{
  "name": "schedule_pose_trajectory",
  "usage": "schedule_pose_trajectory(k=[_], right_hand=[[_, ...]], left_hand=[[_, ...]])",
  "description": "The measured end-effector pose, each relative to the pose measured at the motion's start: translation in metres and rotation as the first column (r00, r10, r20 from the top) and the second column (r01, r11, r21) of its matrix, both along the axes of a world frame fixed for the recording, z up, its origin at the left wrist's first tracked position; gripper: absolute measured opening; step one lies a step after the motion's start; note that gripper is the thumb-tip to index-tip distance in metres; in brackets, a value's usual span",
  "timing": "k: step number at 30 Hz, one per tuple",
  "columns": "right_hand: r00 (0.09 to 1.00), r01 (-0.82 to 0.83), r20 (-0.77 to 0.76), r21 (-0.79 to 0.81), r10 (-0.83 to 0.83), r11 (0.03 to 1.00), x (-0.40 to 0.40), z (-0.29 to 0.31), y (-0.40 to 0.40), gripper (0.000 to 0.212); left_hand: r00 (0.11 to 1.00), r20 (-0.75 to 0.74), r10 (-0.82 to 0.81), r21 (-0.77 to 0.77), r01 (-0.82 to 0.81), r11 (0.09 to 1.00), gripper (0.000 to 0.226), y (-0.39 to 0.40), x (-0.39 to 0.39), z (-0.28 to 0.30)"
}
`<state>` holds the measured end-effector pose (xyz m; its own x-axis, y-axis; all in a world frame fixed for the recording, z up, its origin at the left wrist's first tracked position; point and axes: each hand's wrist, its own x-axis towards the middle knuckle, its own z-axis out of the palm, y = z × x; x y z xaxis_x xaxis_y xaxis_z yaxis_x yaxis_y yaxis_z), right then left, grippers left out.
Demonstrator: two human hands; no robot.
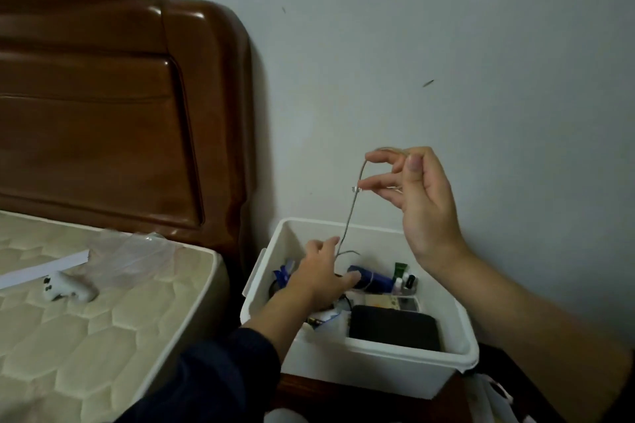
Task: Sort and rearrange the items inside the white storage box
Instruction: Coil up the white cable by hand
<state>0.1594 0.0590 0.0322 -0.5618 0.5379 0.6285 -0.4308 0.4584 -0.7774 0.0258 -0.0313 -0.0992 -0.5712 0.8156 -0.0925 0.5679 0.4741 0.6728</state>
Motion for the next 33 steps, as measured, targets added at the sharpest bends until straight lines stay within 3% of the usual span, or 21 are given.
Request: schedule_pose_trajectory(k=[4, 6, 8, 12, 15, 17, 19, 21, 24, 29, 31, 33], right_hand=[[0.996, 0.019, -0.085, 0.03, -0.016, 0.999, 0.029, 0.024, 0.0, 0.032], [0.993, 0.034, -0.114, 0.024, -0.031, 0.999, 0.045, 0.032, 0.002, 0.033], [0.989, 0.053, -0.142, 0.033, -0.048, 0.998, 0.06, 0.04, 0.004, 0.031], [0.968, 0.152, -0.224, 0.176, -0.11, 0.973, 0.079, 0.062, 0.004, 0.027], [0.929, 0.354, -0.236, 0.346, -0.285, 0.869, 0.089, 0.068, 0.013, 0.023], [0.89, 0.454, -0.15, 0.369, -0.43, 0.811, 0.093, 0.063, 0.024, 0.022], [0.845, 0.493, 0.033, 0.338, -0.534, 0.802, 0.096, 0.051, 0.034, 0.023], [0.783, 0.476, 0.283, 0.301, -0.554, 0.826, 0.094, 0.032, 0.04, 0.046], [0.706, 0.437, 0.517, 0.222, -0.485, 0.872, 0.09, 0.007, 0.036, 0.075], [0.703, 0.333, 0.645, 0.073, -0.299, 0.94, 0.08, -0.006, 0.012, 0.097], [0.733, 0.277, 0.643, 0.018, -0.223, 0.961, 0.08, -0.01, -0.003, 0.094], [0.768, 0.237, 0.626, -0.085, -0.133, 0.968, 0.085, -0.018, -0.016, 0.078]], left_hand=[[0.989, 0.144, 0.018, -0.003, -0.018, 1.0, 0.075, 0.017, 0.011, -0.01], [0.988, 0.109, 0.11, 0.005, -0.111, 0.994, 0.092, 0.026, 0.014, -0.01], [0.994, 0.038, 0.098, -0.012, -0.097, 0.995, 0.096, 0.035, 0.019, -0.006], [0.988, -0.087, -0.126, -0.132, 0.113, 0.985, 0.037, 0.055, 0.032, -0.004], [0.998, -0.025, -0.057, -0.032, 0.056, 0.998, 0.034, 0.058, 0.038, -0.002], [0.998, 0.033, 0.049, 0.118, -0.053, 0.992, 0.036, 0.052, 0.034, 0.003], [0.981, 0.146, 0.129, 0.269, -0.165, 0.949, 0.035, 0.044, 0.027, 0.016], [0.939, 0.314, 0.141, 0.391, -0.263, 0.882, 0.035, 0.036, 0.021, 0.038], [0.92, 0.383, 0.077, 0.486, -0.272, 0.831, 0.035, 0.023, 0.016, 0.079], [0.848, 0.506, -0.157, 0.517, -0.152, 0.842, 0.032, -0.008, 0.032, 0.127], [0.79, 0.568, -0.23, 0.511, -0.119, 0.851, 0.032, -0.025, 0.044, 0.129], [0.732, 0.63, -0.26, 0.499, -0.125, 0.858, 0.03, -0.044, 0.057, 0.124]])
